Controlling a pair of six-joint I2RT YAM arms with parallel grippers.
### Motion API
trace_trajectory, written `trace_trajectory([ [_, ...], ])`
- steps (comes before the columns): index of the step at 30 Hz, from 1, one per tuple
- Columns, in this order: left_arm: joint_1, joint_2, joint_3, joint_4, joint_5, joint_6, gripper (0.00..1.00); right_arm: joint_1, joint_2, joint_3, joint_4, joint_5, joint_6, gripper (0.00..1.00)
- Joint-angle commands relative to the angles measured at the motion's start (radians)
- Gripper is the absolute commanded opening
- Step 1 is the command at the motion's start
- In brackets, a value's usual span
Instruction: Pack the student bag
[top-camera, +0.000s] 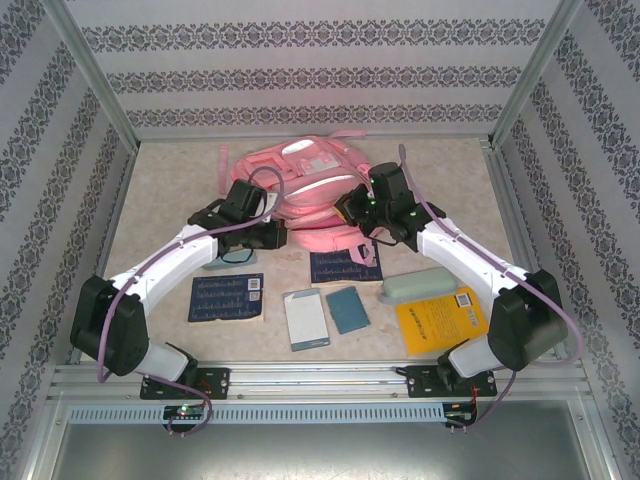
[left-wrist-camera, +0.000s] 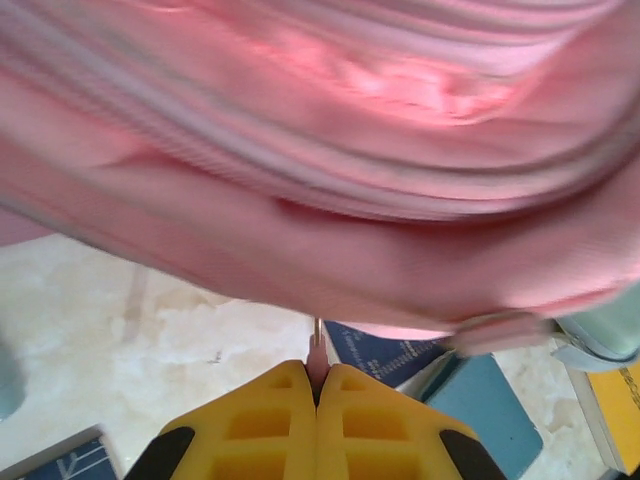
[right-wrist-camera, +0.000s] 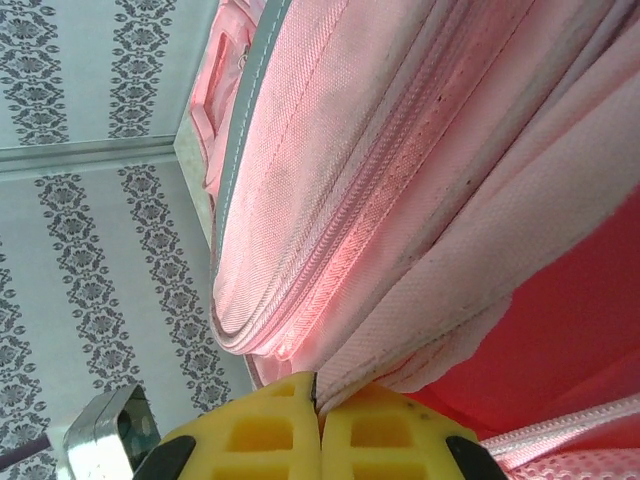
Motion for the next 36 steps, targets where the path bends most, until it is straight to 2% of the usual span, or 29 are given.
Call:
trace_trajectory([
  [1,0.08,0.014,-0.025,0.017,-0.052,-0.054,0.0,-0.038,-0.016,0.065,0.015,0.01,-0.051,0.0],
  [8,0.19,0.073,-0.027,0.095,-0.048,-0.13,0.0,-0.053,0.024,0.12,0.014,-0.016,-0.11,0.0],
  [13,0.274,0.157,0.001,0.143,0.011,-0.172,0.01,-0.048,0.084,0.171,0.023,-0.035,-0.188,0.0],
  [17,0.29,0.179,0.037,0.134,0.056,-0.187,0.15,-0.04,0.153,0.252,-0.013,-0.043,-0.304,0.0],
  [19,0.289,0.118,0.012,0.149,0.039,-0.209,0.29,-0.034,0.186,0.305,-0.048,-0.042,-0.356,0.0],
  [21,0.29,0.019,-0.031,0.157,-0.021,-0.228,0.47,-0.017,0.22,0.374,-0.095,-0.034,-0.429,0.0],
  [23,0.29,-0.07,-0.052,0.136,-0.066,-0.233,0.56,0.003,0.253,0.436,-0.138,-0.026,-0.501,0.0],
  [27,0.286,-0.172,-0.039,0.069,-0.074,-0.147,0.6,0.062,0.307,0.52,-0.208,0.005,-0.608,0.0],
  [33,0.25,-0.255,-0.061,0.049,-0.102,-0.069,0.62,0.1,0.294,0.441,-0.188,0.039,-0.64,0.01],
  [36,0.204,-0.241,-0.051,0.035,-0.104,-0.042,0.61,0.093,0.274,0.388,-0.184,0.065,-0.693,0.12],
])
